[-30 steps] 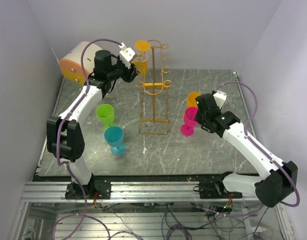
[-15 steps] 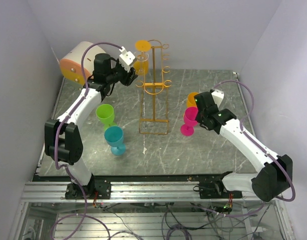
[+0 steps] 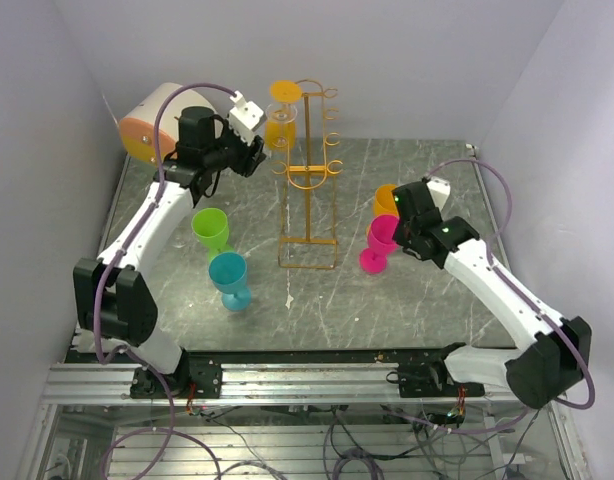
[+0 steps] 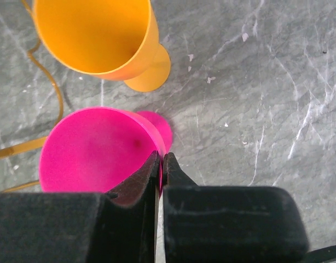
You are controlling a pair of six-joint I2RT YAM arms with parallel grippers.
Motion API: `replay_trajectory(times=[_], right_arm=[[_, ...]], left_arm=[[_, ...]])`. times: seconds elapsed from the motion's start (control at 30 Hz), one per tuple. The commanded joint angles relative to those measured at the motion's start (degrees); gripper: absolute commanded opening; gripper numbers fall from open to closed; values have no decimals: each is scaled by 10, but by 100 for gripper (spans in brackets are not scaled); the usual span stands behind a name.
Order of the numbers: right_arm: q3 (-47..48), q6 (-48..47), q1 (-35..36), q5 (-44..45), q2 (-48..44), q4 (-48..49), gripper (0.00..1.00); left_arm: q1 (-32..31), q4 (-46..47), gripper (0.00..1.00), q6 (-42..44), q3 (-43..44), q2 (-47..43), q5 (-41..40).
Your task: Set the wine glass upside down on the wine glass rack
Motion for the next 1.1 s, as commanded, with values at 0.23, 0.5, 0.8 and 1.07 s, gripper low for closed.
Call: replay_trajectory(times=[0.23,0.5,0.8,1.07], right_arm=[[181,-36,-3,-19,-106,-122,0],[368,-106,-3,42,-107,-80,0],[291,-213,-2,-2,-108,359,0],[141,-299,93,-11,-55,728,0]], left_arm=[[6,-235,61,-79,79,-95,-171],[19,-296,66,-202,169,-118,-183],[21,-220,66,-490,260,-106,36],[34,180,65,-937,69,-82,179]])
